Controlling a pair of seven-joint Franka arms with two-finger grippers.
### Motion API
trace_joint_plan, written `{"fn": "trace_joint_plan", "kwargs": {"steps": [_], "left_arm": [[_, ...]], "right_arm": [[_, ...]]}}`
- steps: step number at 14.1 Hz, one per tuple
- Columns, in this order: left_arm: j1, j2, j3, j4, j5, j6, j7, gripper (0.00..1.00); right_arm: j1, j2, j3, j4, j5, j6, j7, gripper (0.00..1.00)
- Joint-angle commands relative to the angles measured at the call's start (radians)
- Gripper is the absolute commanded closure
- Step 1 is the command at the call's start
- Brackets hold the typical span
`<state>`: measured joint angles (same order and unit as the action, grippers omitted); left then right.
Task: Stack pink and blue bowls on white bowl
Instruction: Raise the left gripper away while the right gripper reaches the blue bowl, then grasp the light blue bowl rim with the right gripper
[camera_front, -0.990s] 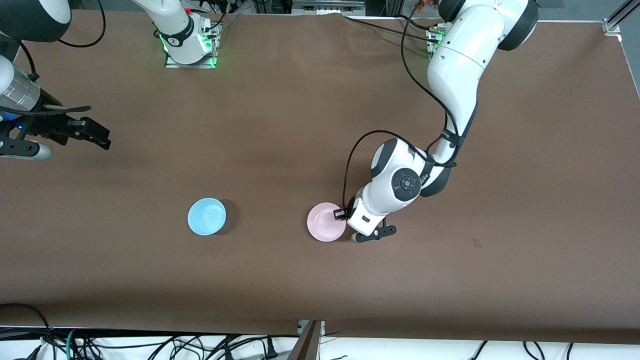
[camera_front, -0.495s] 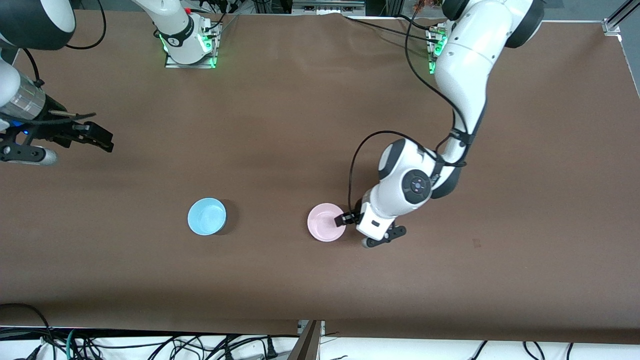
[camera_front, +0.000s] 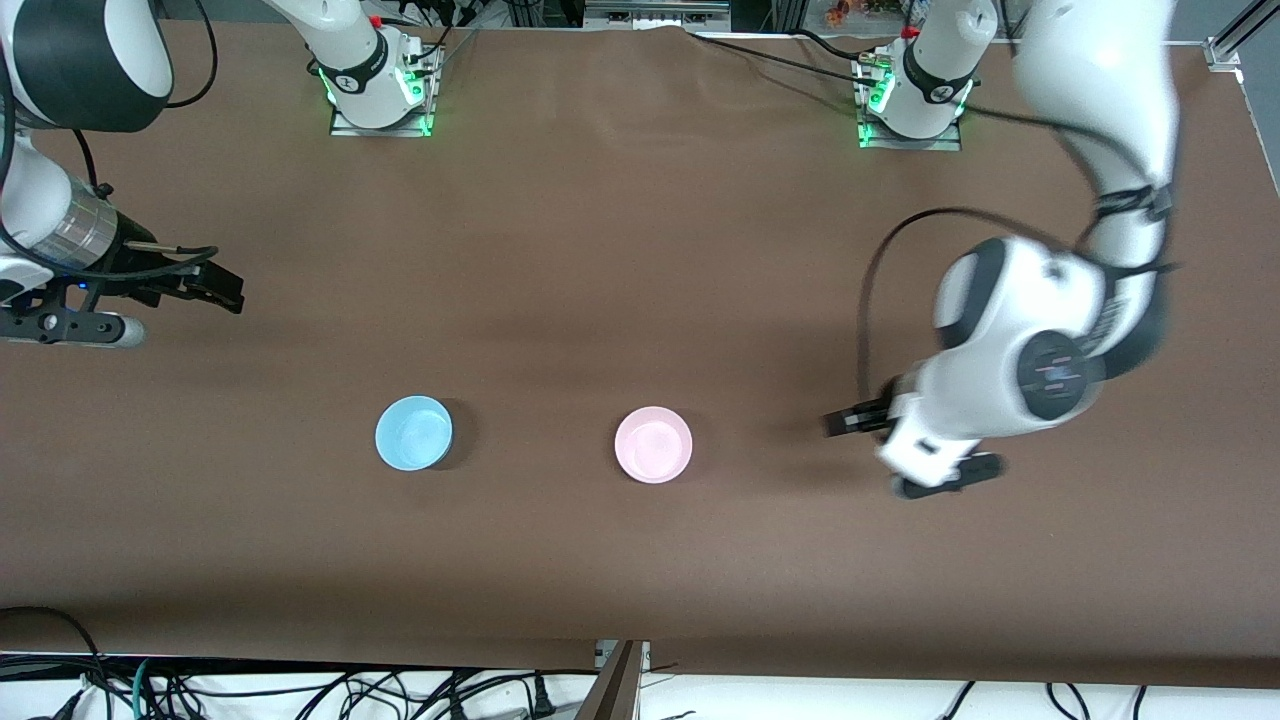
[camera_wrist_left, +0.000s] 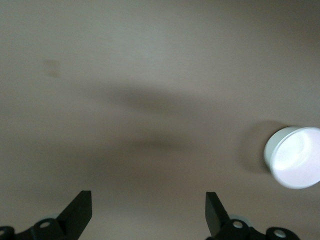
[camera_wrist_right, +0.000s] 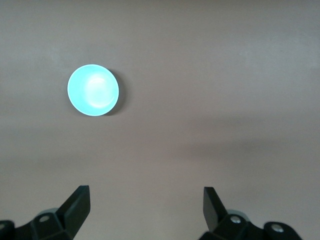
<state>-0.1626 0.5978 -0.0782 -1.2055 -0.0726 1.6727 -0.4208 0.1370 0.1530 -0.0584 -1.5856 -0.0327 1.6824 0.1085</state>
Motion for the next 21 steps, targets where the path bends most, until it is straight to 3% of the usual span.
{"fn": "trace_joint_plan", "kwargs": {"steps": [1, 6, 8, 10, 12, 15, 17, 21], "left_arm": [[0.079, -0.143, -0.009, -0.081, 0.048, -0.1, 0.16, 0.0], [0.216, -0.295, -0.008, -0.108, 0.066, -0.243, 0.342, 0.0], [0.228, -0.372, -0.005, -0.166, 0.066, -0.257, 0.349, 0.0], [0.229, -0.388, 0.0, -0.175, 0.071, -0.338, 0.35, 0.0], [0.229, -0.391, 0.0, -0.178, 0.088, -0.361, 0.352, 0.0], [0.229, -0.372, 0.0, -0.164, 0.088, -0.36, 0.352, 0.0], [0.23, -0.36, -0.002, -0.16, 0.089, -0.358, 0.352, 0.0], [0.232, -0.355, 0.0, -0.155, 0.088, -0.357, 0.352, 0.0]], "right_arm": [[0.001, 0.066, 0.006, 0.009, 0.005, 0.017, -0.073, 0.0], [0.002, 0.293, 0.009, 0.007, 0.051, 0.264, -0.07, 0.0], [0.022, 0.379, 0.011, 0.006, 0.075, 0.353, -0.059, 0.0], [0.027, 0.453, 0.011, 0.006, 0.144, 0.433, -0.058, 0.0], [0.039, 0.505, 0.009, 0.007, 0.145, 0.509, -0.058, 0.02], [0.064, 0.534, 0.008, 0.009, 0.139, 0.542, -0.058, 0.14], [0.064, 0.56, 0.009, 0.007, 0.142, 0.574, -0.058, 0.29], [0.062, 0.563, 0.009, 0.012, 0.152, 0.574, -0.056, 0.75]]}}
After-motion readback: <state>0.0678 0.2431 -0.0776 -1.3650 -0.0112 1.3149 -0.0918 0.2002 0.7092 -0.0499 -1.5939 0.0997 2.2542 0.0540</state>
